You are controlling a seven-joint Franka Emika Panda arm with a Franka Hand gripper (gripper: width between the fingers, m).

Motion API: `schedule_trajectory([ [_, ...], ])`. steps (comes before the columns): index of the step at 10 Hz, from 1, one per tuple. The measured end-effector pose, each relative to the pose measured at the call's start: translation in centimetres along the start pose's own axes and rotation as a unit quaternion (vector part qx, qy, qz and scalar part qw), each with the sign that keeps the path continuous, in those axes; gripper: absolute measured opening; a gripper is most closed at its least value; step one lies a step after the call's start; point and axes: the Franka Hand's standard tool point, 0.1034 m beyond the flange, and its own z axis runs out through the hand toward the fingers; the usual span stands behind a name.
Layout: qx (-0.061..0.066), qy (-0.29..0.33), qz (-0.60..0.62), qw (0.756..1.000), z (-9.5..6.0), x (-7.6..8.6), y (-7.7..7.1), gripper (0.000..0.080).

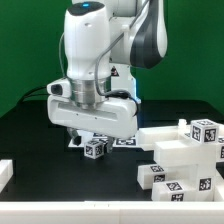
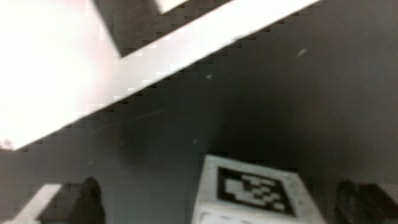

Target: Assemble chair

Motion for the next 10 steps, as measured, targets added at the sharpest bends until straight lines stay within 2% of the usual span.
schedule_trajectory([
  [1, 0.000, 0.000, 0.000, 1.000, 0.0, 0.0, 0.0, 0.0557],
  [2, 0.000, 0.000, 0.000, 1.000, 0.0, 0.0, 0.0, 0.0557],
  [3, 0.000, 0.002, -0.025, 1.000, -0.2, 0.2, -0.1, 0.0357],
  [4, 0.006, 0.010, -0.068, 0.998, -0.9, 0.7, -0.4, 0.0282],
  [6, 0.014, 0.026, -0.140, 0.990, -2.4, 1.3, -1.0, 0.0282],
  [7, 0.014, 0.037, -0.174, 0.984, -3.0, 1.2, -1.4, 0.0282],
  [10, 0.013, 0.037, -0.178, 0.983, -3.0, 1.1, -1.3, 0.0282],
])
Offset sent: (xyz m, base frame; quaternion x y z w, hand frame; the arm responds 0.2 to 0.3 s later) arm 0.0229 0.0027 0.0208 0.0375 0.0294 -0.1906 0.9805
